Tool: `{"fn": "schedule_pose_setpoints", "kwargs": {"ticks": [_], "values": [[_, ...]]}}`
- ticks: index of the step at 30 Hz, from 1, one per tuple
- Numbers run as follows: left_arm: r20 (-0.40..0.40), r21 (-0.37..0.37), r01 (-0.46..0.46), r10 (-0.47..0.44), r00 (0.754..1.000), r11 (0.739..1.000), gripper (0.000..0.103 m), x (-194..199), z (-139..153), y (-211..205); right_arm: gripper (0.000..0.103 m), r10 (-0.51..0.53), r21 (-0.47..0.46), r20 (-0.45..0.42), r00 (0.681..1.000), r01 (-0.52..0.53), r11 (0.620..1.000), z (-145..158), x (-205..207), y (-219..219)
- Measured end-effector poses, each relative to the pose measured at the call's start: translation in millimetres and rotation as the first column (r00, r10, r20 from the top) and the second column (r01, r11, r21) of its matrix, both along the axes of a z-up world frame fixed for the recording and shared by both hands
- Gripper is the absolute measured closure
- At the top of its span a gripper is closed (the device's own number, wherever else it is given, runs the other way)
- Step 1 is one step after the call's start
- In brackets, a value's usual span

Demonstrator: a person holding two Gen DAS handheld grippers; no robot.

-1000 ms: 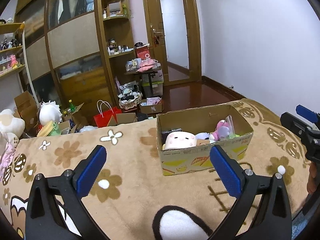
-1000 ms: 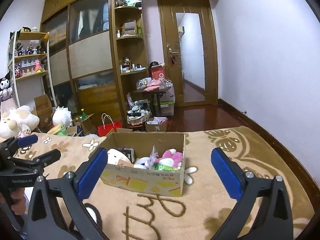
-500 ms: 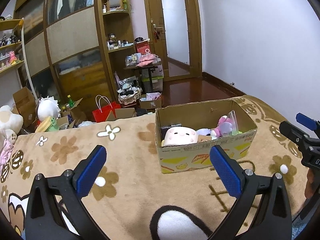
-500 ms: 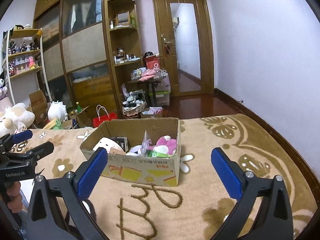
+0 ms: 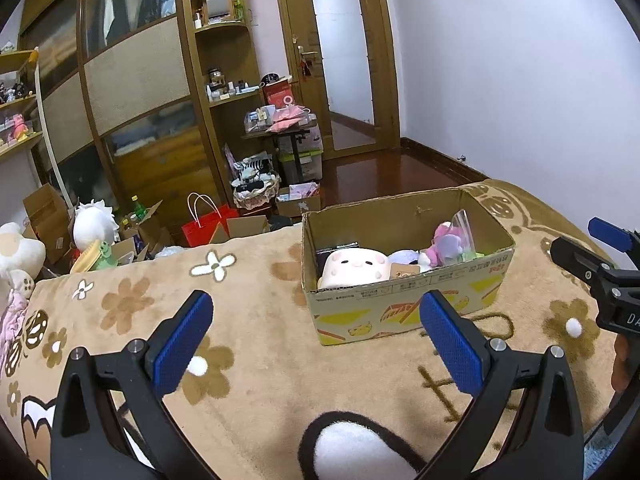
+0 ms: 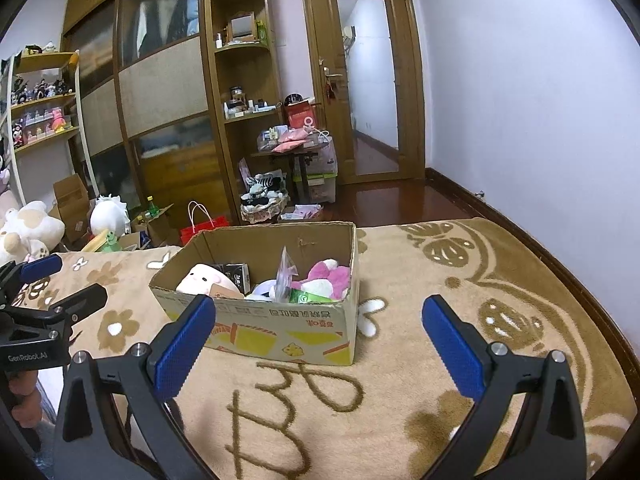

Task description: Organize soft objects

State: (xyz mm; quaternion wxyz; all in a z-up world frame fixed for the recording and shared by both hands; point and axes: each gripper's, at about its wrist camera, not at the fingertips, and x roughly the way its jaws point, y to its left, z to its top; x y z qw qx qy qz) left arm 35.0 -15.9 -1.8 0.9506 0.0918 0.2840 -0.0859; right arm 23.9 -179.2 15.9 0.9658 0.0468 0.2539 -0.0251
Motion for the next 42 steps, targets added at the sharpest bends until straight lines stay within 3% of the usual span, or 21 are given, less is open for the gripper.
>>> {"fn": "schedule_pose_setpoints", "kwargs": {"ticks": [42], "values": [[0.004, 0.005, 0.005, -0.005, 1.0, 1.0, 0.001, 0.1, 0.4, -2.2, 0.0, -0.011, 0.007, 0.002, 1.0, 0.011, 1.0, -2.9, 3.3, -5.9]]}}
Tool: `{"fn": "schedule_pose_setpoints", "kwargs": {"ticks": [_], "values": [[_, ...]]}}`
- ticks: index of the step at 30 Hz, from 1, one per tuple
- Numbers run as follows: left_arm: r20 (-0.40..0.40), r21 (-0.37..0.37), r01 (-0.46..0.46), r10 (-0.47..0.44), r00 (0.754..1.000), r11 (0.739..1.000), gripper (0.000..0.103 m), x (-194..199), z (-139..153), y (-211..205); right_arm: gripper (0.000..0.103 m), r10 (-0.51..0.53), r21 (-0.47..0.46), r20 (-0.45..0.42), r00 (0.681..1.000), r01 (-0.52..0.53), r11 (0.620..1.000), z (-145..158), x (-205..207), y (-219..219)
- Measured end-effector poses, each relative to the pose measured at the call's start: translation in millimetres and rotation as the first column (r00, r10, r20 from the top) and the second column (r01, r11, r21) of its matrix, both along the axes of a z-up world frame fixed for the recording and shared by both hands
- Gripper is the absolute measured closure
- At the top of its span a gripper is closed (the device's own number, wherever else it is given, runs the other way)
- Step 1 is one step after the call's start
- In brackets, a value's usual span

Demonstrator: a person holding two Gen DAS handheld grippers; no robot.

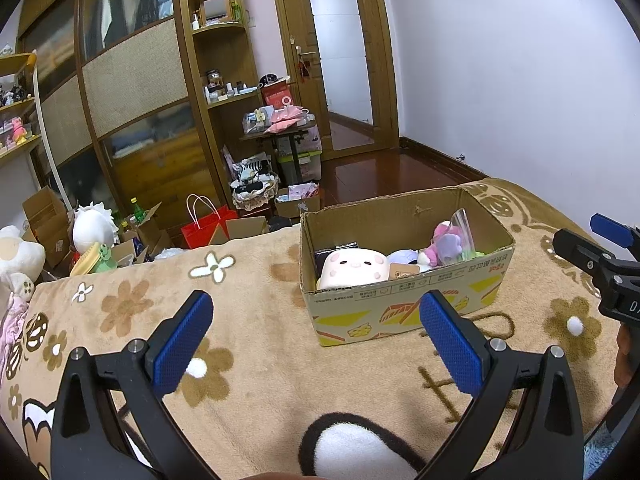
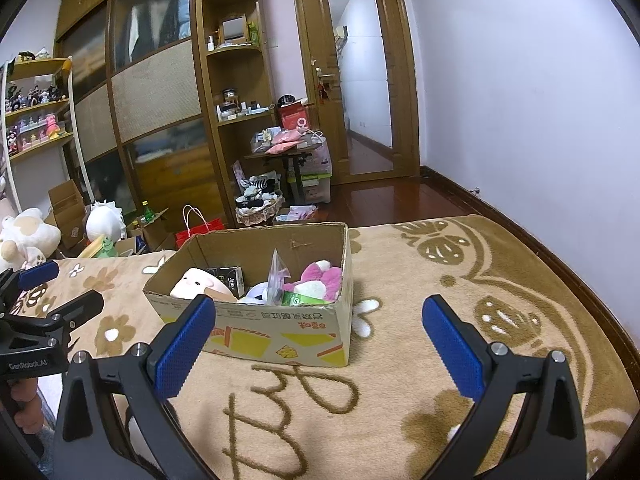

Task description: Organize soft objects

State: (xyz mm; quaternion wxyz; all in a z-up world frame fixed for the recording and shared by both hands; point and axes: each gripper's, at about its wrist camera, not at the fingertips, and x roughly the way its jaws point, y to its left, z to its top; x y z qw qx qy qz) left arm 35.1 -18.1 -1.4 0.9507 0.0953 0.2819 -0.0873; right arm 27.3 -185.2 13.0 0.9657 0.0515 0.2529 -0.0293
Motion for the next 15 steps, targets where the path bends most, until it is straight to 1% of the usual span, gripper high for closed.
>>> {"fn": "schedule_pose_setpoints", "kwargs": {"ticks": [15], "values": [[-0.002, -0.001, 0.002, -0.002, 1.0, 1.0, 0.001, 0.0, -0.6, -0.3, 0.0, -0.004, 0.001, 0.001, 1.0, 0.004, 1.0, -1.1, 0.9, -3.8]]}}
